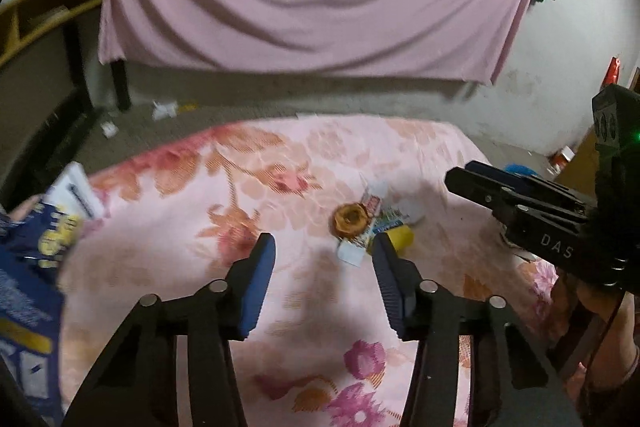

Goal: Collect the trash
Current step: 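Move both tools back over the bed toward the remaining small items, then grasp the white ointment tube with the left tool while the right tool approaches the yellow glue stick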

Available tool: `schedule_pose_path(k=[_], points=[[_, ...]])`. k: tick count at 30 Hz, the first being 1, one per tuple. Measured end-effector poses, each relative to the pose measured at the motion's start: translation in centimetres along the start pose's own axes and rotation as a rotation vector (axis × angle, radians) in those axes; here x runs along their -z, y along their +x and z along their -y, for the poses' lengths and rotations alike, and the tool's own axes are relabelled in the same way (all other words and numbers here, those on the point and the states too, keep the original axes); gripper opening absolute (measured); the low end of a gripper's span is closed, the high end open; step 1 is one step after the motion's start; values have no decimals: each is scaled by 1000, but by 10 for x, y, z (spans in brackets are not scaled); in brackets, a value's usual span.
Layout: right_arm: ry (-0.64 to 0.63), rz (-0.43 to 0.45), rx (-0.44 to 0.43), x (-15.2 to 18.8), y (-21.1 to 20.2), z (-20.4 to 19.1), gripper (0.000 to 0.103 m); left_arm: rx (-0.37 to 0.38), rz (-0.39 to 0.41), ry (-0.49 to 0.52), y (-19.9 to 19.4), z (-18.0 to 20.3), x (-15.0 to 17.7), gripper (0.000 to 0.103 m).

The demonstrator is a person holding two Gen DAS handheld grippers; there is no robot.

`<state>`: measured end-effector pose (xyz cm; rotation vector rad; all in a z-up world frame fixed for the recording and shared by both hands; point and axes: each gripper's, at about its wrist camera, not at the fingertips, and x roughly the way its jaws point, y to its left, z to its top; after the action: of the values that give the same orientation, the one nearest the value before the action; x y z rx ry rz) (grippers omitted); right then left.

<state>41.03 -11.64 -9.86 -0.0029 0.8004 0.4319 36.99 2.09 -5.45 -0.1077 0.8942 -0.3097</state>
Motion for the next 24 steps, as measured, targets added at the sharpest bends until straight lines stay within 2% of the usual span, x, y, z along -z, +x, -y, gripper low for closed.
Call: schedule_pose_path(k=[3, 11, 13, 15, 17, 24], points=[[5, -25, -7, 0, 6, 0, 60, 19, -53, 0, 12, 2, -4, 37], [23, -51, -13, 0, 12, 2, 60, 20, -95, 63, 28, 11, -12, 37], [25, -57, -12, 0, 13, 2, 60, 9, -106, 81, 32, 14, -11, 32], [27, -60, -11, 0, 13, 3, 60, 2, -114, 88, 38, 13, -10, 21], [31, -63, -12, 0, 13, 3, 60, 8, -115, 83, 41, 13, -9, 15], [24, -80, -28, 2, 15, 2, 61, 36, -99, 46, 33, 6, -6, 13]])
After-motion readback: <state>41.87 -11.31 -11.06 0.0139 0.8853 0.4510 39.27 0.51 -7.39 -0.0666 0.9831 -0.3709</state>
